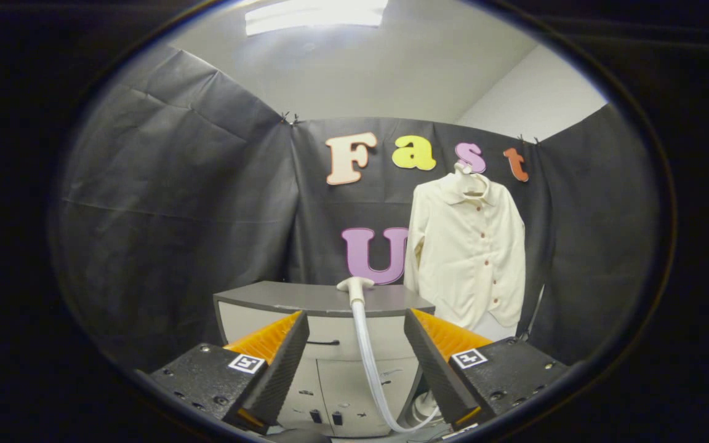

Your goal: Iron the clothes twice with a garment steamer, once on the left side and once on the right side.

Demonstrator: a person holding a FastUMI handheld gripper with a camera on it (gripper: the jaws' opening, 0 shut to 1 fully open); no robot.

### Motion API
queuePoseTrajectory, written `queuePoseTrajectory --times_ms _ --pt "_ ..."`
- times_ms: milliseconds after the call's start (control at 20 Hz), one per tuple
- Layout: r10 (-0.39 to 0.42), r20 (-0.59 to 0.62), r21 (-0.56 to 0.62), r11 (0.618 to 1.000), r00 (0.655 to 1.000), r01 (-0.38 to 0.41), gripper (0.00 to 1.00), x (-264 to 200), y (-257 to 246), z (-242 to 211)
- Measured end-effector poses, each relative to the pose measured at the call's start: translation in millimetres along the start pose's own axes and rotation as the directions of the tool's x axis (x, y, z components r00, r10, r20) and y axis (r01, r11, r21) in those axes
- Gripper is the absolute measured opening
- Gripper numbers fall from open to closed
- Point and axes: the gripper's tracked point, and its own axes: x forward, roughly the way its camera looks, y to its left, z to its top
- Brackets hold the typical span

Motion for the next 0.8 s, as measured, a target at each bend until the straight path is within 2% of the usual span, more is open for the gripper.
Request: queuePoseTrajectory --times_ms 350,600,800 --pt "-0.019 -0.021 0.000 1.000 1.000 0.019 0.95 37.1 -7.6 -20.6" --pt "-0.026 -0.087 -0.007 1.000 0.996 0.026 0.95 81.1 -15.5 -53.2" --pt "-0.018 -0.094 0.004 1.000 0.995 0.018 0.95 123.4 -21.4 -57.9"
